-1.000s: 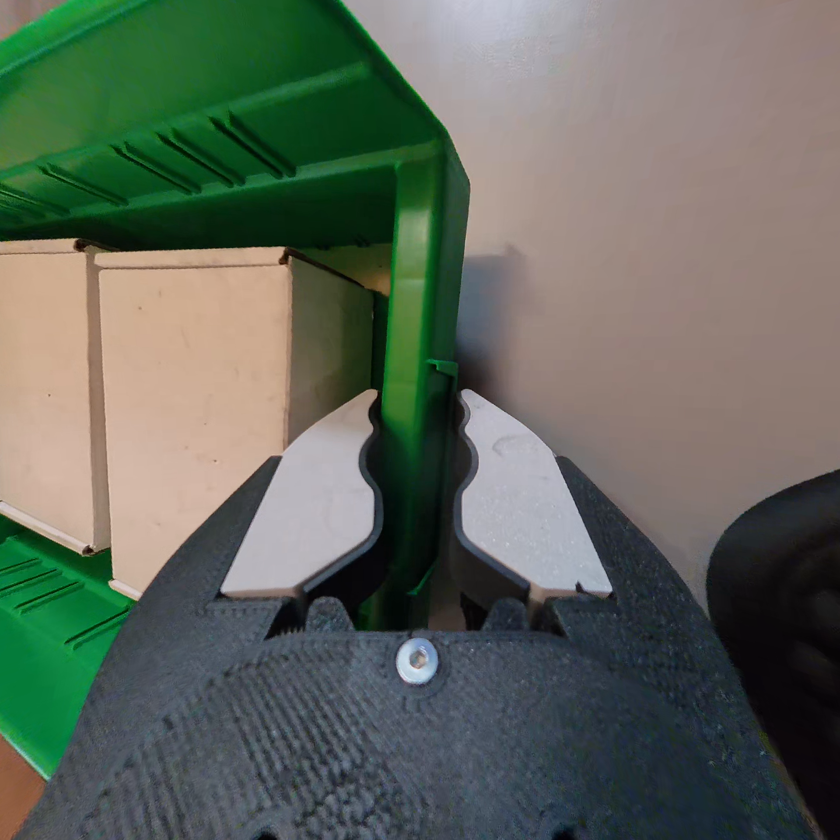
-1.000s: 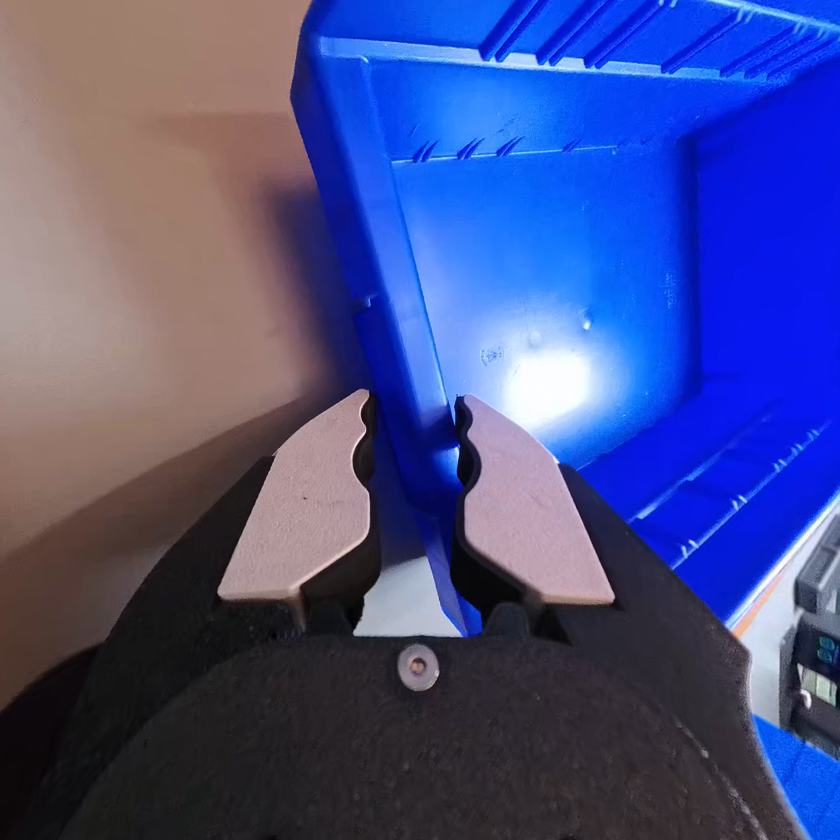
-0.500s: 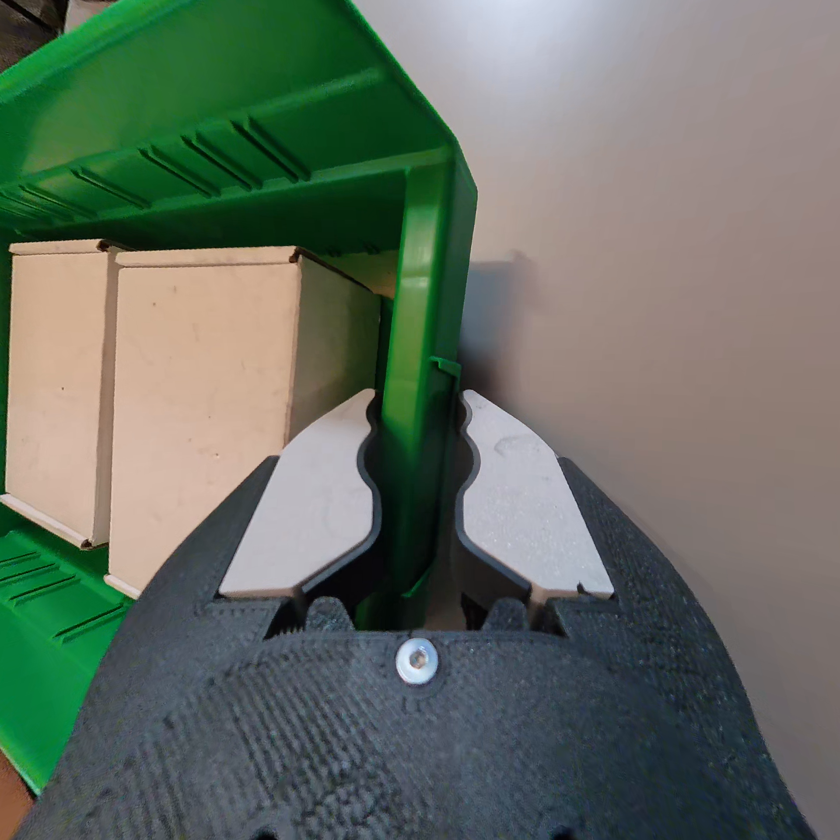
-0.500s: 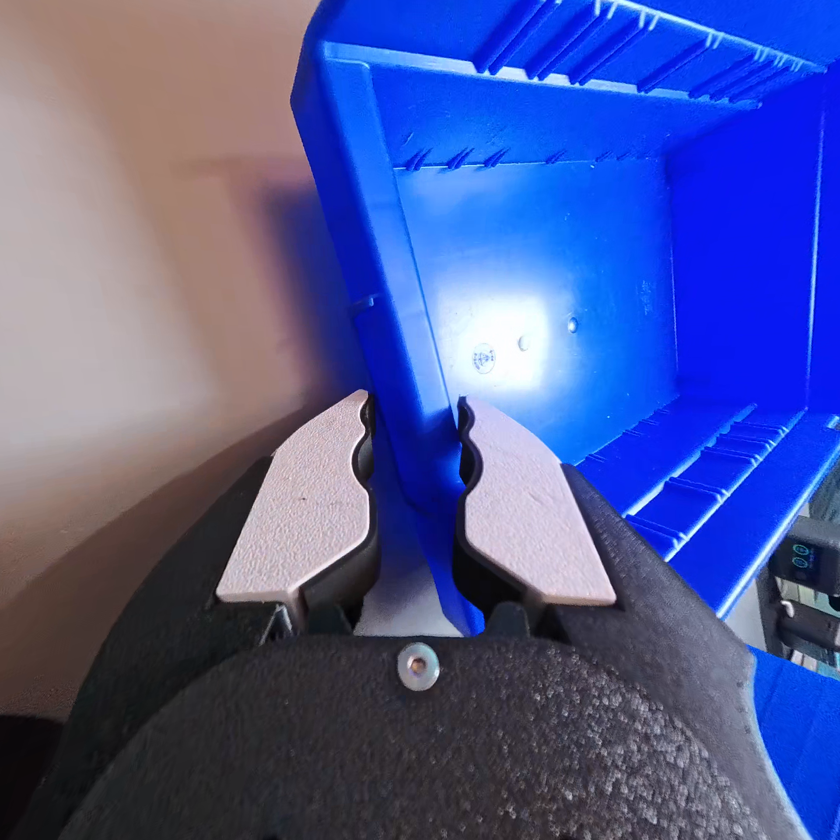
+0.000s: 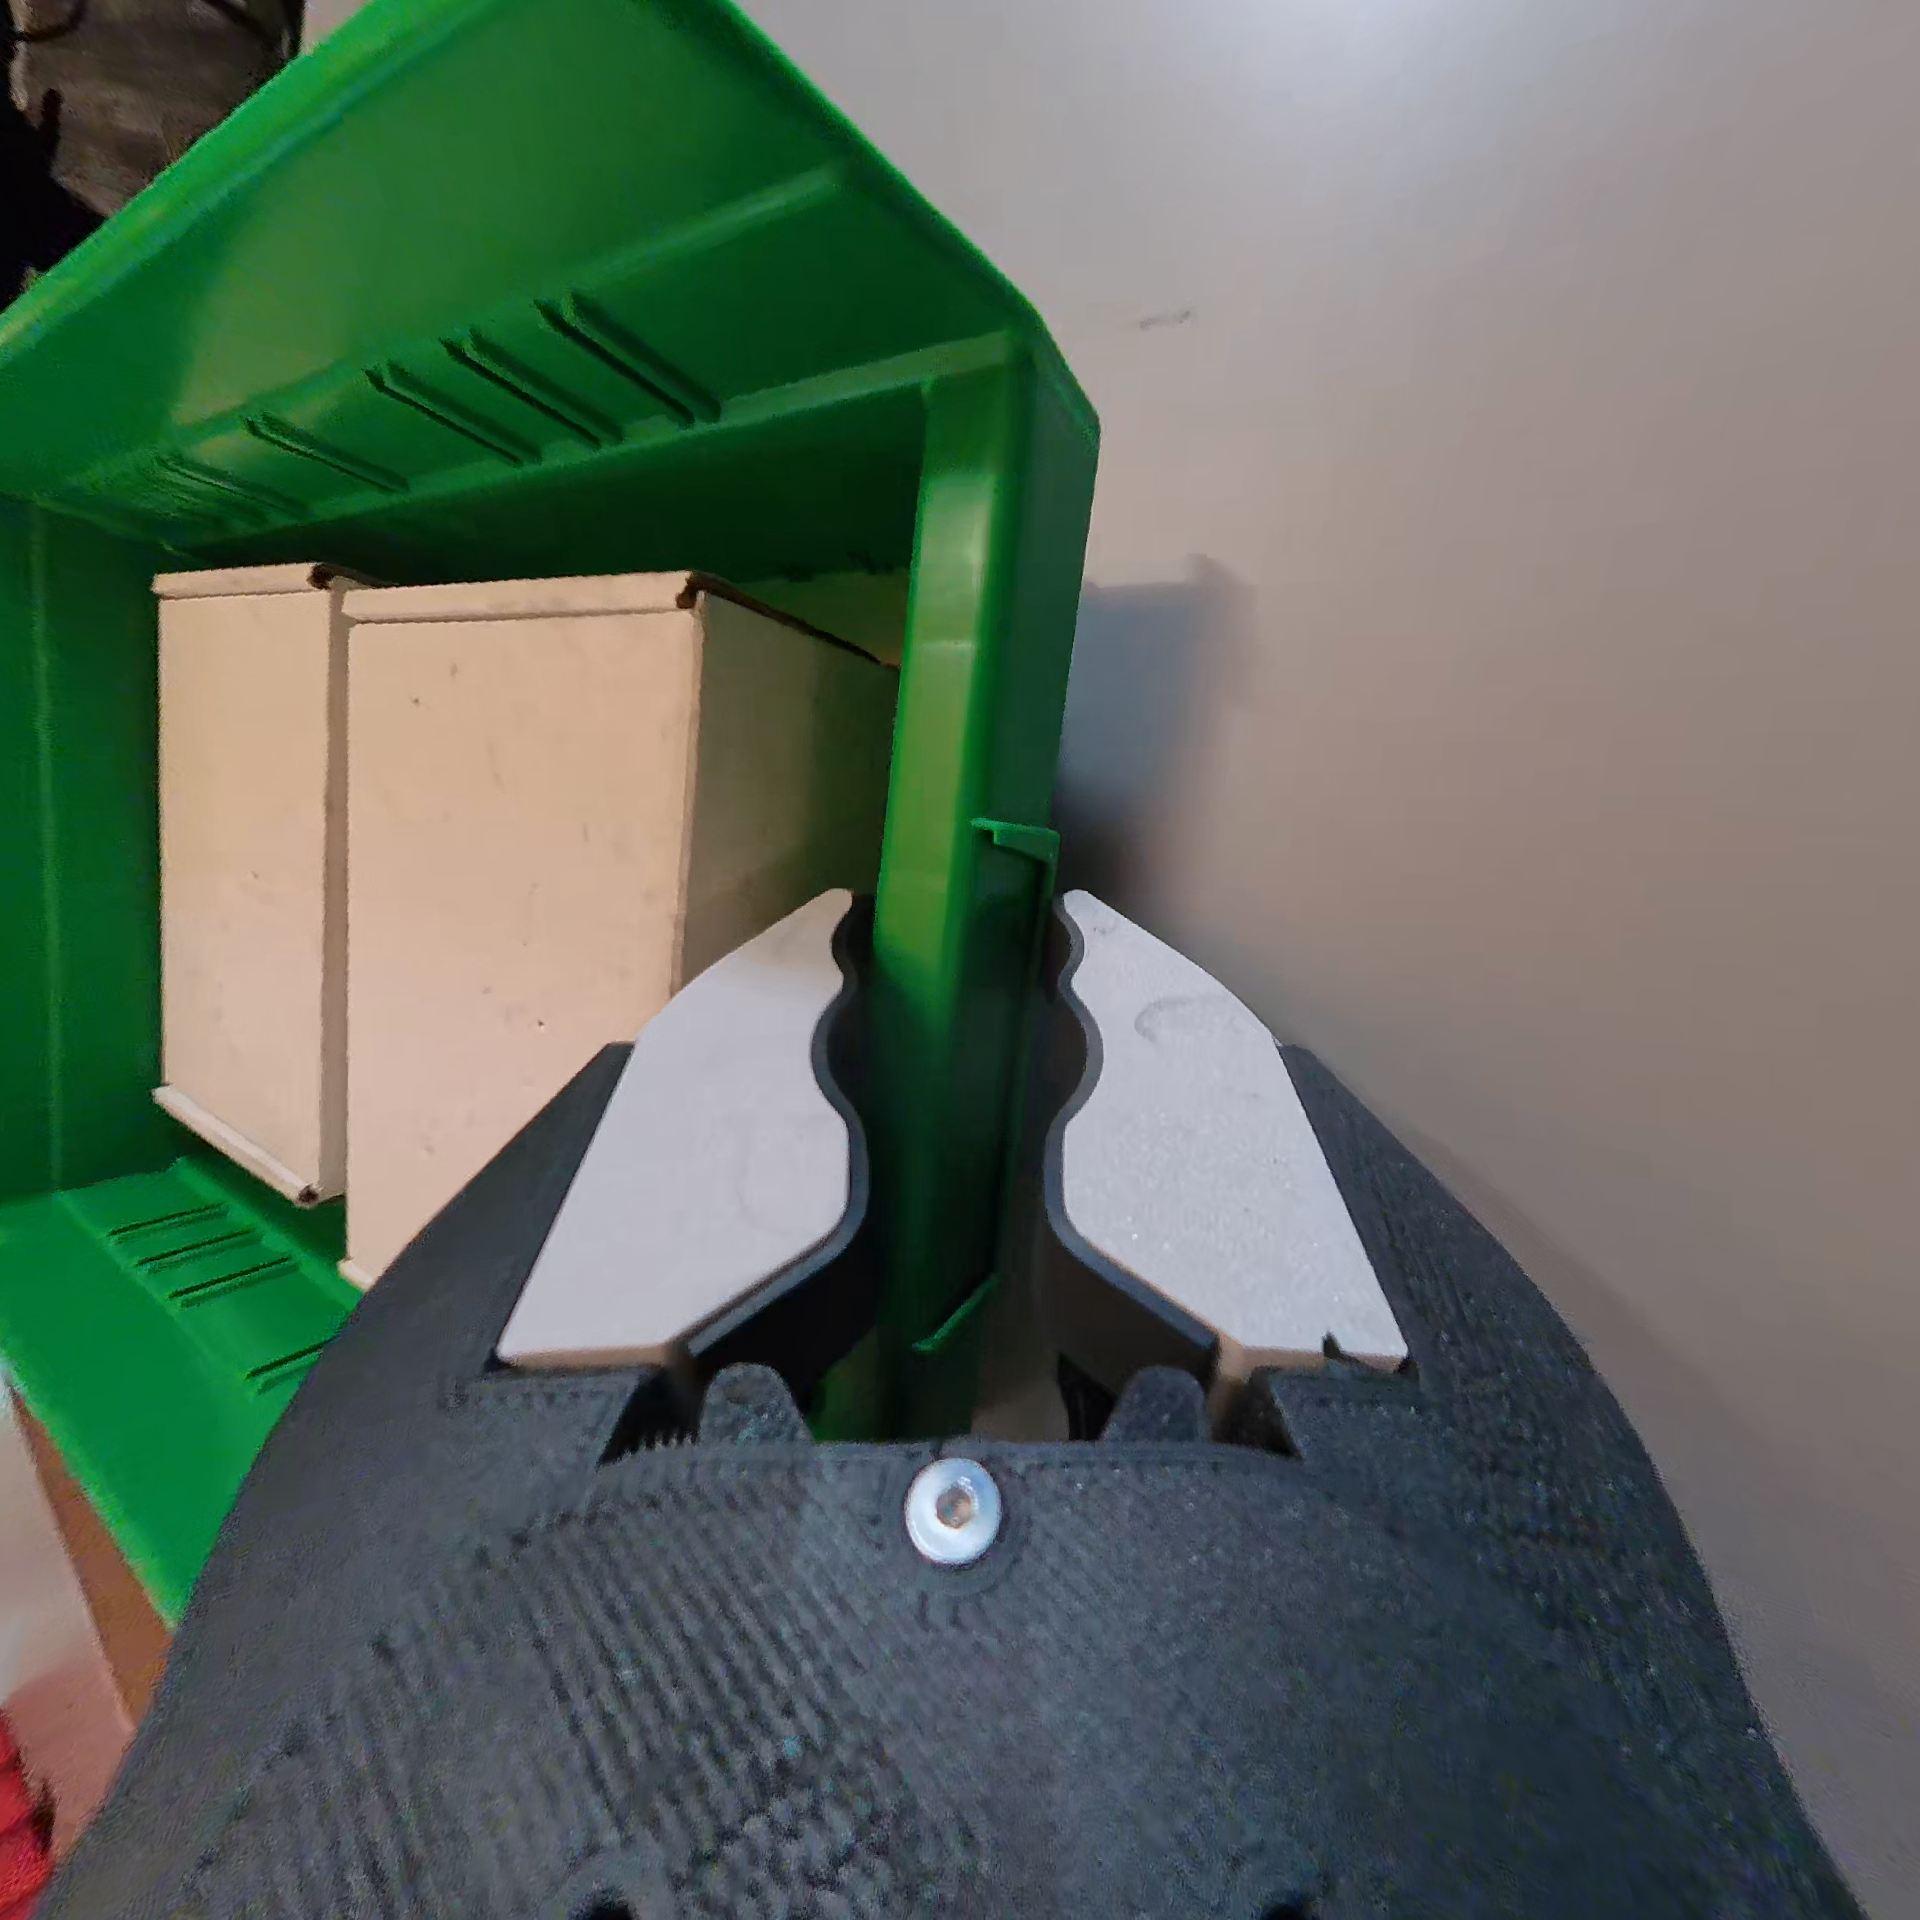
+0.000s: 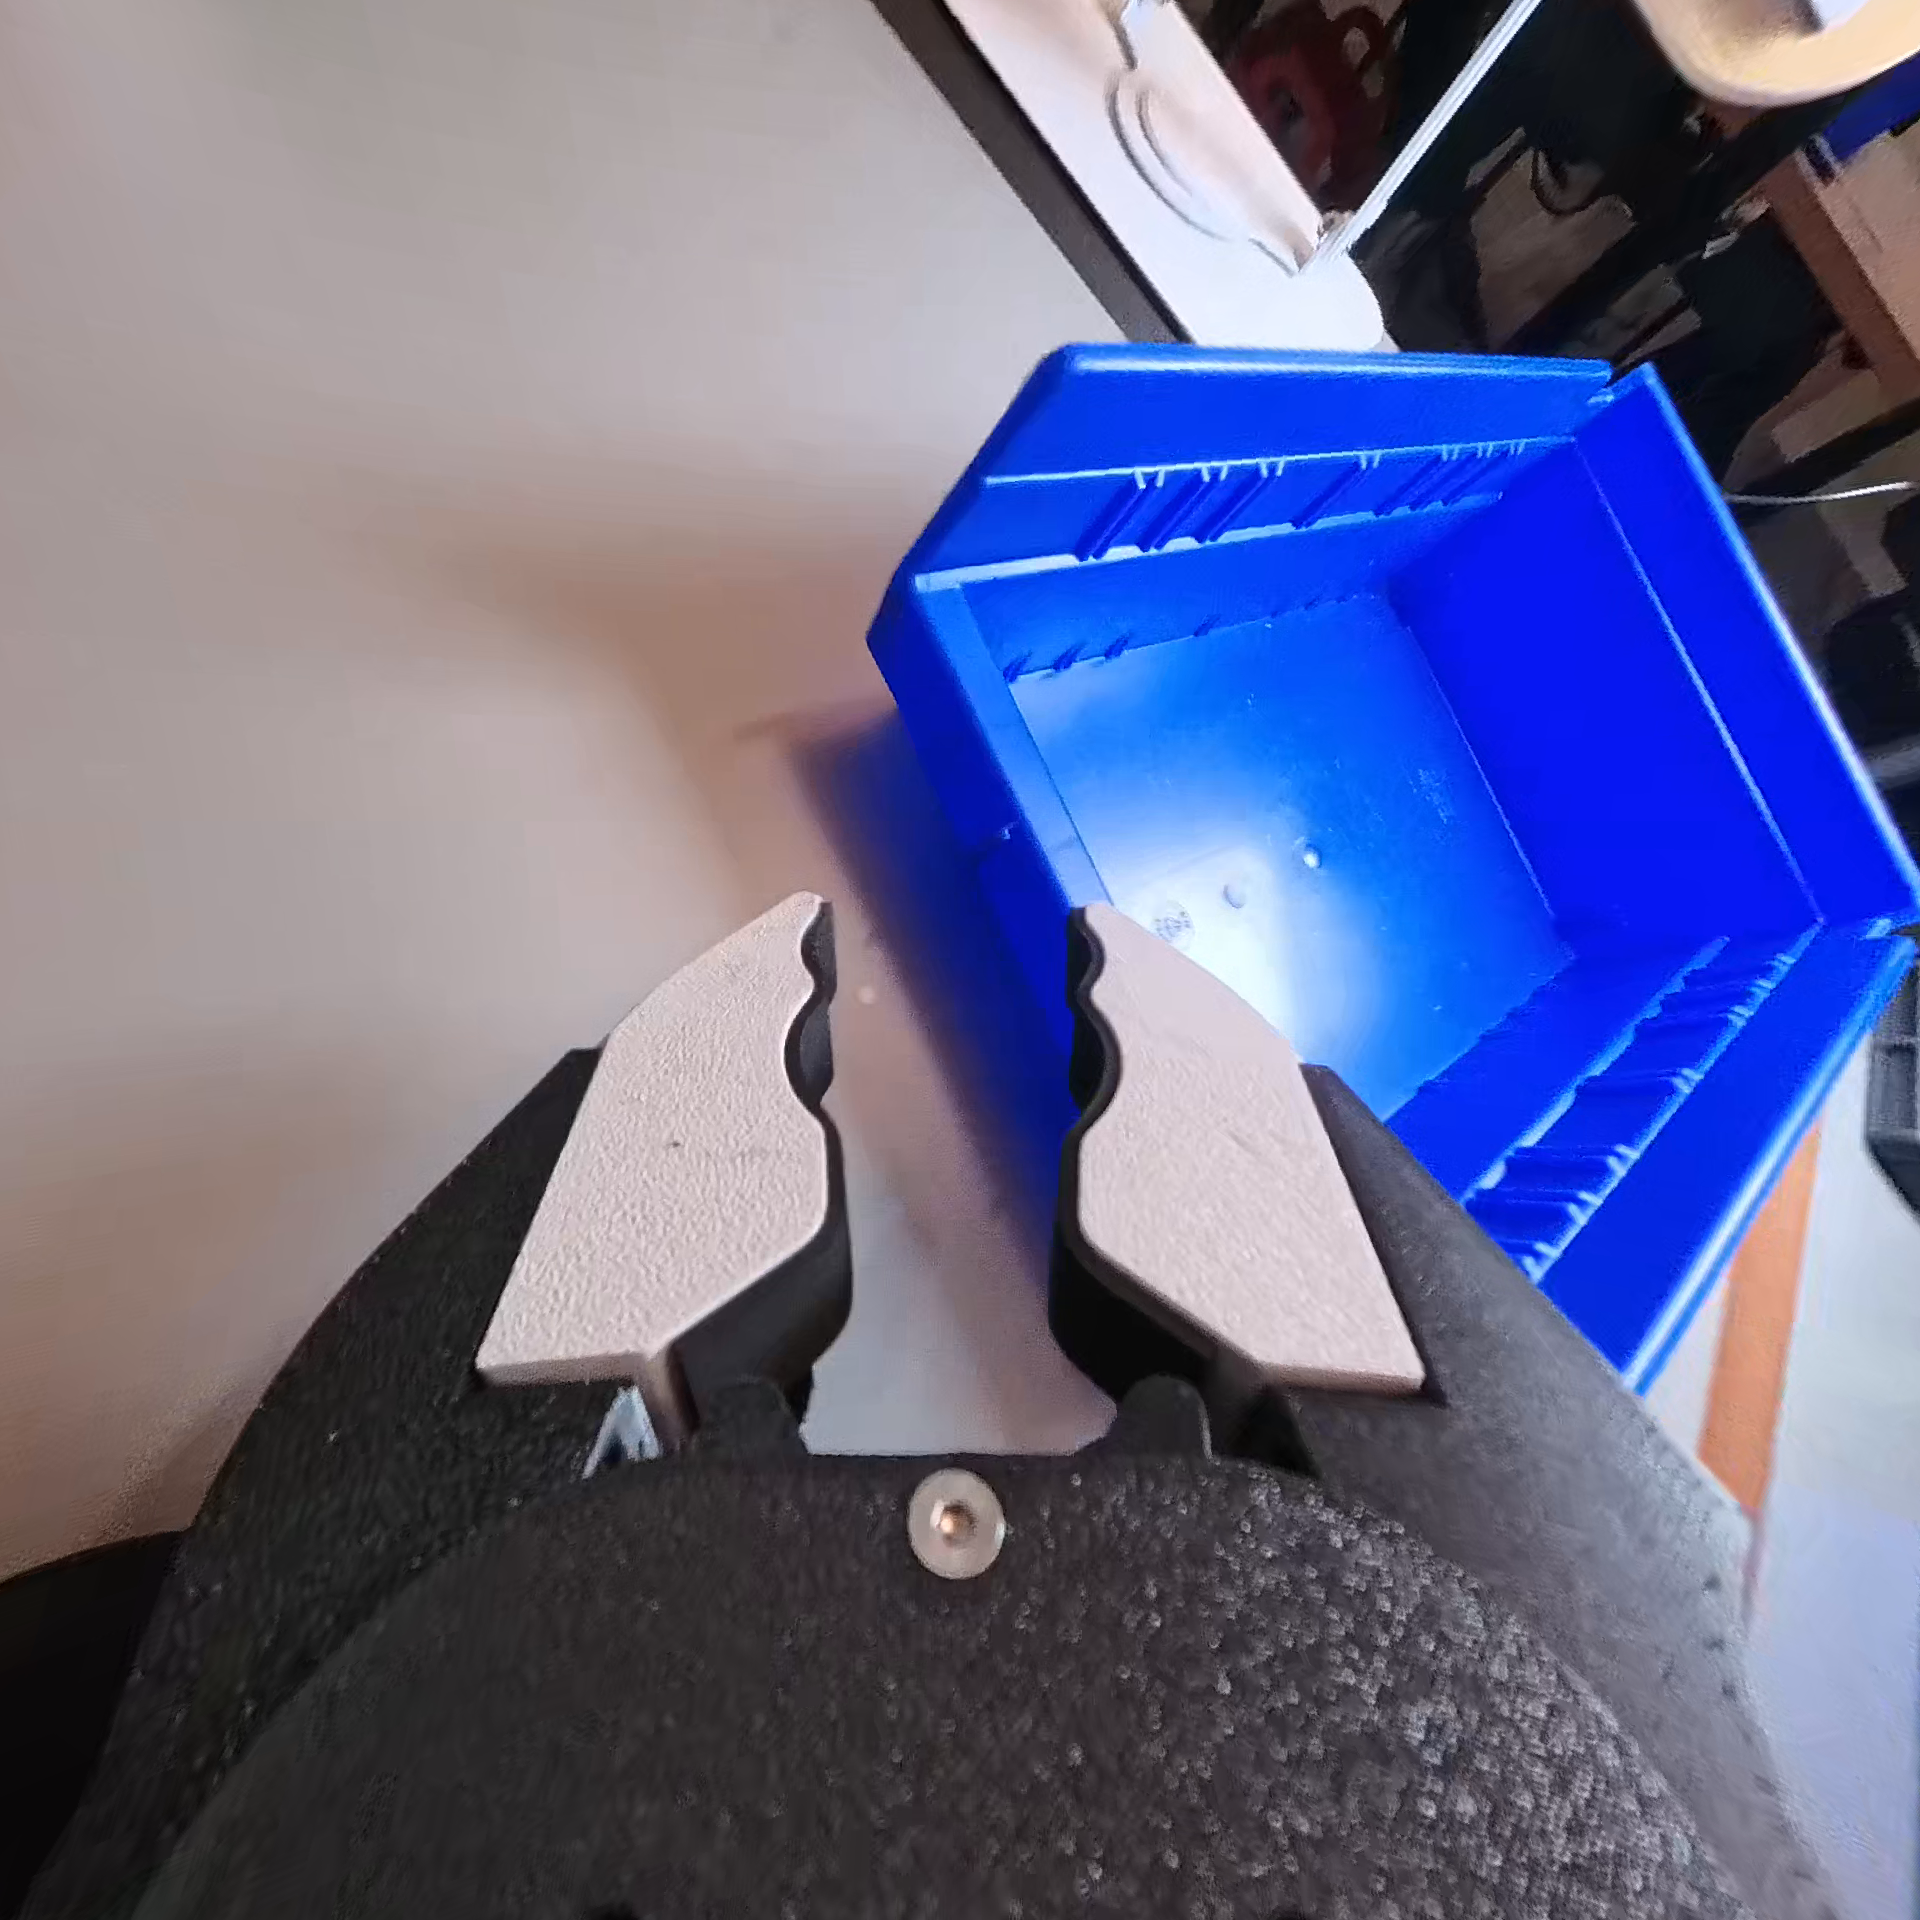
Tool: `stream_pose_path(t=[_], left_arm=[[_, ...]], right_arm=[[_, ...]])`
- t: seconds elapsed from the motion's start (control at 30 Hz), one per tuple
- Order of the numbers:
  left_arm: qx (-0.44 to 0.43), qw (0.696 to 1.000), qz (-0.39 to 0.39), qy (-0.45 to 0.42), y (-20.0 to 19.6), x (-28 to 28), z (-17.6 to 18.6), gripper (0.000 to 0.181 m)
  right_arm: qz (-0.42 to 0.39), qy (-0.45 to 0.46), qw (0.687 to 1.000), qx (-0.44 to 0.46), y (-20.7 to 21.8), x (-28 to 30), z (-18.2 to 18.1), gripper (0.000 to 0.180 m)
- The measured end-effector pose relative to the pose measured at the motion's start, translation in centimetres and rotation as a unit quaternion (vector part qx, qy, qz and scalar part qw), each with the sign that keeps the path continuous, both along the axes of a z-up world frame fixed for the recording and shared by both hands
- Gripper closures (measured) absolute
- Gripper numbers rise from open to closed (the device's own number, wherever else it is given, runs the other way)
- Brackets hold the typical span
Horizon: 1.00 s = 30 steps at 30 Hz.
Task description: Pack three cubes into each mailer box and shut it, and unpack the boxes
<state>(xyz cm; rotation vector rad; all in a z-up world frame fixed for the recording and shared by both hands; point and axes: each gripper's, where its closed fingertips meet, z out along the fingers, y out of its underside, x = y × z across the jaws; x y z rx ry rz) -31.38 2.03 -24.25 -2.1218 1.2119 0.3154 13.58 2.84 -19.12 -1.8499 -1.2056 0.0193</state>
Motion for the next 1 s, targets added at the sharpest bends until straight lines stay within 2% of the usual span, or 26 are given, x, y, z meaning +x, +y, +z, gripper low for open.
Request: stream_pose_path(t=[0.2, 0.3, 0.37, 0.43, 0.5, 0.57, 0.7, 0.83, 1.0], left_arm=[[-0.008, 0.999, 0.033, -0.011, 1.3, 0.5, 0.5, 0.145], [-0.022, 0.996, 0.026, -0.083, 1.3, 1.5, 3.1, 0.143], [0.003, 0.994, 0.031, -0.104, 2.3, 0.8, 5.9, 0.139], [0.005, 0.994, 0.042, -0.105, 3.5, -0.7, 8.0, 0.127], [-0.027, 0.994, 0.068, -0.076, 4.7, -3.2, 8.5, 0.113], [-0.064, 0.994, 0.086, -0.037, 5.6, -5.5, 8.1, 0.101], [-0.170, 0.980, 0.103, -0.017, 6.1, -6.9, 5.9, 0.081], [-0.253, 0.961, 0.113, -0.006, 6.1, -7.1, 3.2, 0.067], [-0.305, 0.946, 0.110, 0.014, 5.8, -7.2, 1.0, 0.057]], right_arm=[[0.000, 0.081, 0.996, -0.041, -1.6, -0.8, 0.4, 0.136], [0.001, 0.100, 0.994, -0.046, -2.3, -0.8, 0.3, 0.135], [0.002, 0.112, 0.992, -0.054, -2.8, -0.8, 0.0, 0.135], [0.002, 0.122, 0.990, -0.065, -3.0, -0.7, -0.3, 0.135], [0.002, 0.128, 0.989, -0.075, -3.2, -0.8, -0.5, 0.134], [0.003, 0.135, 0.988, -0.077, -3.3, -0.9, -0.4, 0.133], [0.005, 0.155, 0.985, -0.075, -3.6, -1.1, -0.1, 0.133], [0.001, 0.174, 0.983, -0.066, -3.8, -0.8, -0.2, 0.135], [-0.004, 0.193, 0.979, -0.063, -3.9, 0.0, -0.6, 0.136]])
